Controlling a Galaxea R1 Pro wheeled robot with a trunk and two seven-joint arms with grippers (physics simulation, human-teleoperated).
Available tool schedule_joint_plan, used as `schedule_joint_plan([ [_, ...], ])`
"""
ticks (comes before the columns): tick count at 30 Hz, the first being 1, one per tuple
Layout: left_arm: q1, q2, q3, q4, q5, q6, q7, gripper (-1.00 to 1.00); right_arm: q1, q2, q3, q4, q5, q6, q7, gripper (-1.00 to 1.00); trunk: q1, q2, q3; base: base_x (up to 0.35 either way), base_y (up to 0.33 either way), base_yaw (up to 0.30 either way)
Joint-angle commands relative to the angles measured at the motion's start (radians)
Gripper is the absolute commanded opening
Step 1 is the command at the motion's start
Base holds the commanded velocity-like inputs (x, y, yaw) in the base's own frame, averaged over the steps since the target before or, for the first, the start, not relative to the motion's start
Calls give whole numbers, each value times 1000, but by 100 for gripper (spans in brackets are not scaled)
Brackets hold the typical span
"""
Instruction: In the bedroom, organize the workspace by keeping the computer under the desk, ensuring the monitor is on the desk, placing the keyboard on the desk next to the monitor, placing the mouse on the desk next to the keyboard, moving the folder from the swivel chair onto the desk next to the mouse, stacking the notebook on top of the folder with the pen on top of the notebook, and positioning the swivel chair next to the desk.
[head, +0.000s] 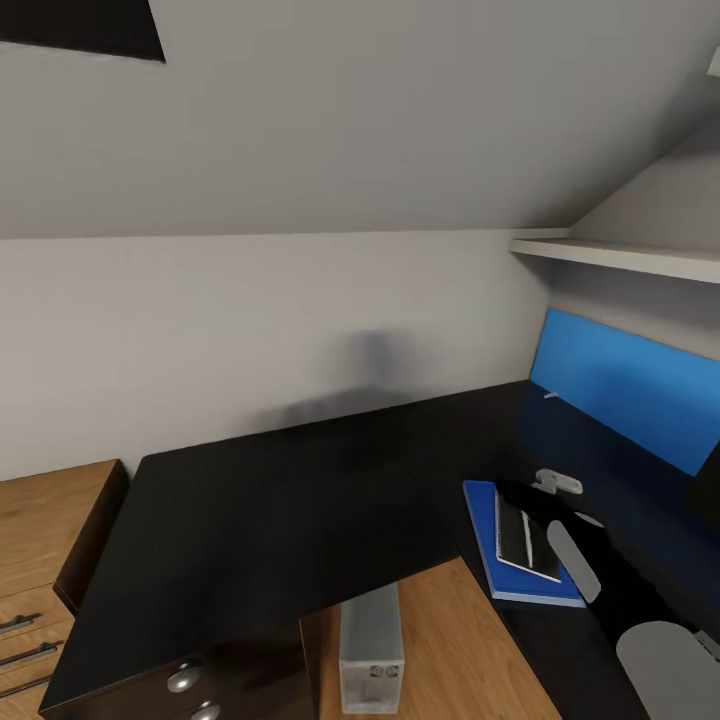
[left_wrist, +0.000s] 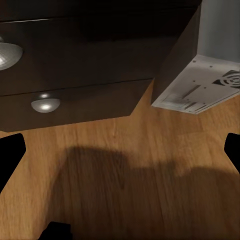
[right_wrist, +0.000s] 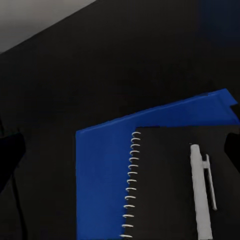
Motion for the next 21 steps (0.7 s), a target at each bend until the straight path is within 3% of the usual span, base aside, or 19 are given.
schedule_joint_plan([
  [1,-2,1,-8,-2,10,-8,6,100,1,-1,4,-45,-10,34,-9,100,0,-1,-1,0,0,0],
  [4,-2,1,-8,-2,10,-8,6,100,3,2,6,-93,-7,58,-30,100,0,-1,-1,0,0,0],
  [7,-2,2,-8,-2,10,-8,6,100,4,14,22,-135,-6,82,-97,100,0,-1,-1,0,0,0],
  [11,-2,2,-8,-2,10,-8,6,100,12,76,131,-230,-7,178,-328,100,0,-1,-1,0,0,0],
  [13,-2,2,-8,-2,10,-8,6,100,17,112,167,-246,-8,201,-395,100,0,-1,-1,0,0,0],
  [17,-2,2,-8,-2,10,-8,6,100,33,163,216,-259,-6,214,-446,100,0,-1,-1,0,0,0],
  [21,-2,2,-8,-2,10,-8,6,100,38,178,251,-263,-5,213,-457,100,0,-1,-1,0,0,0],
])
